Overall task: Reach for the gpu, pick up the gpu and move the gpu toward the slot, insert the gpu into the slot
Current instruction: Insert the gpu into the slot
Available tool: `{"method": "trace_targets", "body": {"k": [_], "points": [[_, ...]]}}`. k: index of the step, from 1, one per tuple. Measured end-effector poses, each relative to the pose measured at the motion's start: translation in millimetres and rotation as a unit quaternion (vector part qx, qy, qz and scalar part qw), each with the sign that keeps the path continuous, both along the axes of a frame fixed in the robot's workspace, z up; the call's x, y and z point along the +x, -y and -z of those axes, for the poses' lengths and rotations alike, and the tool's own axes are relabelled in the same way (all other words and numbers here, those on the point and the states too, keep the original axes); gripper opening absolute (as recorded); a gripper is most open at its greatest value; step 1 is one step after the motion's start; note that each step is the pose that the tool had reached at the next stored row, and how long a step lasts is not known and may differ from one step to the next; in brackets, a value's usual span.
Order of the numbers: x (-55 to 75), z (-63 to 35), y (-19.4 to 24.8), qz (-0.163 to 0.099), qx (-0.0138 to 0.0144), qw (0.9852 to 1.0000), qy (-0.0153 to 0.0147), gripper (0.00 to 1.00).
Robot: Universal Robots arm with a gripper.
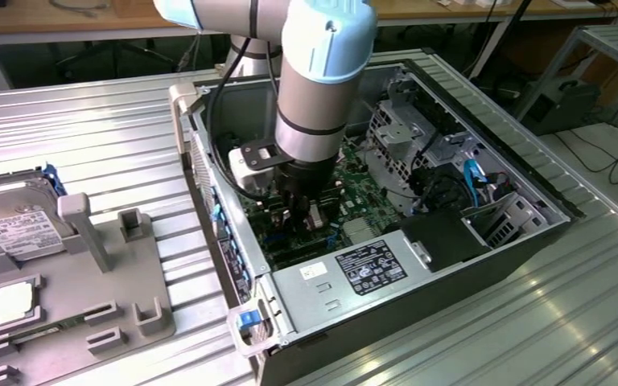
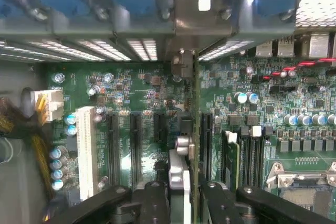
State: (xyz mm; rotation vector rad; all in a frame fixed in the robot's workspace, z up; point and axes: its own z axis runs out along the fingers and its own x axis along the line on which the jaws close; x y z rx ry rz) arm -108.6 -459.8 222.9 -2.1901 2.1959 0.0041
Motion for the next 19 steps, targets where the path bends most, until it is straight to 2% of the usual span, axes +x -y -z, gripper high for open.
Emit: {"method": "trace_targets", "body": {"k": [1, 2, 8, 19], "points": [[-0.1, -3.0, 0.4, 0.000, -0.0016, 1.0000, -0.0008, 0.29], [0.0, -4.7, 0.3, 0.000, -0.0011, 1.0000, -0.0005, 0.35], [-0.1, -24.8, 0.3, 0.000, -0.0032, 1.0000, 0.0011, 0.35], [-0.1, -49.5, 0.2, 0.000, -0.0070, 1.0000, 0.0025, 0.35]]}}
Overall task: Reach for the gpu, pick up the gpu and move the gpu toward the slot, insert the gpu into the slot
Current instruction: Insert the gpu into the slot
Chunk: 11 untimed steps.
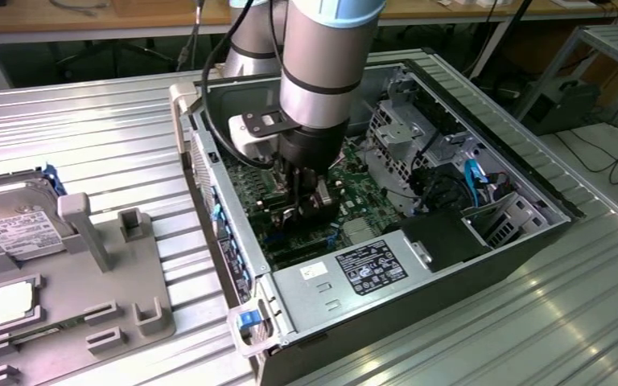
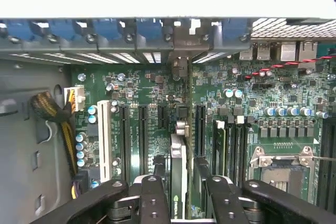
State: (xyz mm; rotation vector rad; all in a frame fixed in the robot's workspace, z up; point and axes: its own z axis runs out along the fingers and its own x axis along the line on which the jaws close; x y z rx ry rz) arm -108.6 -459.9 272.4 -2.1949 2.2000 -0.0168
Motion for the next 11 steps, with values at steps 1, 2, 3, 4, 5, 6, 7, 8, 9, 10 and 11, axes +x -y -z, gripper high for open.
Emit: {"method": "trace_targets", "body": {"k": [1, 2, 3, 4, 5, 6, 7, 8, 9, 10, 11], "points": [[0.0, -1.9, -0.1, 0.000, -0.0006, 1.0000, 0.0002, 0.35], [0.0, -4.7, -0.2, 0.000, -0.0012, 1.0000, 0.0003, 0.35], [0.0, -7.2, -0.3, 0.000, -0.0017, 1.0000, 0.0004, 0.35], [0.0, -9.1, -0.5, 0.000, -0.0023, 1.0000, 0.0005, 0.35], [0.1, -9.9, -0.6, 0.000, -0.0025, 1.0000, 0.0005, 0.35], [0.1, -9.8, -0.6, 0.000, -0.0024, 1.0000, 0.0006, 0.35], [0.1, -9.8, -0.6, 0.000, -0.0024, 1.0000, 0.0006, 0.35], [0.0, -9.8, -0.6, 0.000, -0.0024, 1.0000, 0.0006, 0.34], [0.1, -9.8, -0.6, 0.000, -0.0024, 1.0000, 0.0006, 0.27], [0.1, -9.9, -0.6, 0.000, -0.0025, 1.0000, 0.0006, 0.27], [0.0, -9.9, -0.6, 0.000, -0.0025, 1.0000, 0.0006, 0.20]]}}
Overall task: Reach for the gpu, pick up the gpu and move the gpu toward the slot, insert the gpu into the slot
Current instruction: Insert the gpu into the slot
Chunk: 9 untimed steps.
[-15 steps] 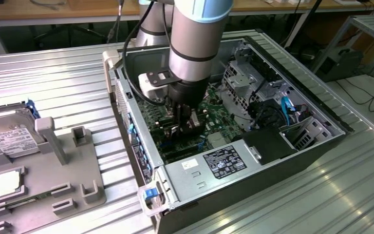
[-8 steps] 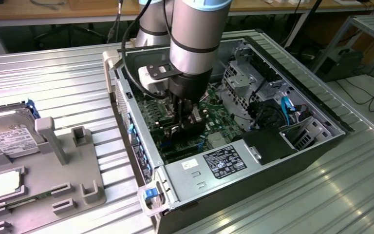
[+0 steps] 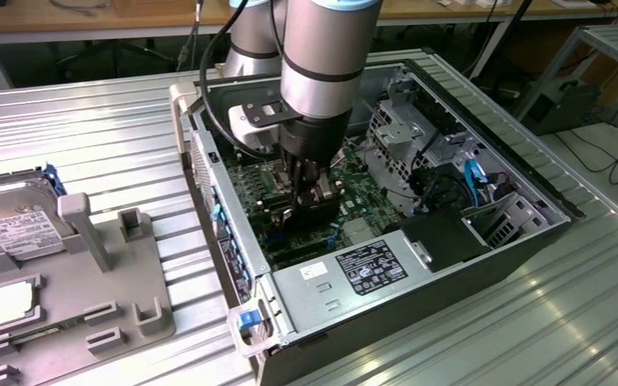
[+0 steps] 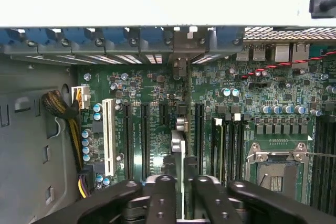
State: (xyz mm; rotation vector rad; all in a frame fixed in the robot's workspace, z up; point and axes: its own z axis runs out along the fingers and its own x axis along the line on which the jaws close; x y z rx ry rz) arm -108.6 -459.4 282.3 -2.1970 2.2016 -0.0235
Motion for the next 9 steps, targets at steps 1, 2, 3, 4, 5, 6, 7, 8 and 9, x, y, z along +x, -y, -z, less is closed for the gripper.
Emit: {"method": "trace_targets", "body": {"k": [1, 2, 3, 4, 5, 6, 7, 8, 9], "points": [[0.0, 0.0, 0.0, 0.000, 0.0000, 1.0000, 0.0000, 0.15], [0.0, 0.0, 0.0, 0.000, 0.0000, 1.0000, 0.0000, 0.15], [0.0, 0.0, 0.0, 0.000, 0.0000, 1.0000, 0.0000, 0.11], [0.0, 0.0, 0.0, 0.000, 0.0000, 1.0000, 0.0000, 0.11], [0.0, 0.0, 0.0, 0.000, 0.0000, 1.0000, 0.0000, 0.11], [0.0, 0.0, 0.0, 0.000, 0.0000, 1.0000, 0.0000, 0.11], [0.0, 0.0, 0.0, 0.000, 0.0000, 1.0000, 0.0000, 0.11], [0.0, 0.0, 0.0, 0.000, 0.0000, 1.0000, 0.0000, 0.11], [0.0, 0.0, 0.0, 0.000, 0.0000, 1.0000, 0.0000, 0.11]]}}
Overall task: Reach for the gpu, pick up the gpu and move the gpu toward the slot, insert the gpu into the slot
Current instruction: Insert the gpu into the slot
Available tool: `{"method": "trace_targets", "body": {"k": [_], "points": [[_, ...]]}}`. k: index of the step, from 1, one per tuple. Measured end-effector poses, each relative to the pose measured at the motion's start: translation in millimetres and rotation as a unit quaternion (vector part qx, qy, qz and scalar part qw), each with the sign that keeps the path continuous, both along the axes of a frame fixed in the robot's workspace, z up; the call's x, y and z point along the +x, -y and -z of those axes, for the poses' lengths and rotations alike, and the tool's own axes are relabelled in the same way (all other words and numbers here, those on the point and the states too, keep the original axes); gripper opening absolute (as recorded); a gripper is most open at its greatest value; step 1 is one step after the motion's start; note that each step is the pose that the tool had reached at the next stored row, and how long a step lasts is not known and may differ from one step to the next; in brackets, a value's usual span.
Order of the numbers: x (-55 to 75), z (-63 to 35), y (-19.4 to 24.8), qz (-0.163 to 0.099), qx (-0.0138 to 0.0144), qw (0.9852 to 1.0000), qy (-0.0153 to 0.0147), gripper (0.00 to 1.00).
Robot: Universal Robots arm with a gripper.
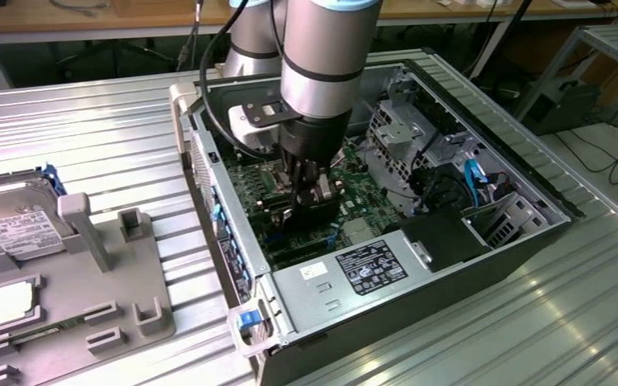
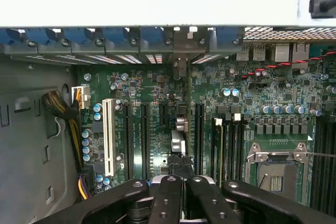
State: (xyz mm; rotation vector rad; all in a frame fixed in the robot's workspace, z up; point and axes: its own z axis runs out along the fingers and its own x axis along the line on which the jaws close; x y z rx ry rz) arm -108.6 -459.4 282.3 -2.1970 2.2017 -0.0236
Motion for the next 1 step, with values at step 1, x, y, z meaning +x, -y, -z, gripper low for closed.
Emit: {"method": "trace_targets", "body": {"k": [1], "points": [[0.0, 0.0, 0.0, 0.000, 0.0000, 1.0000, 0.0000, 0.11]]}}
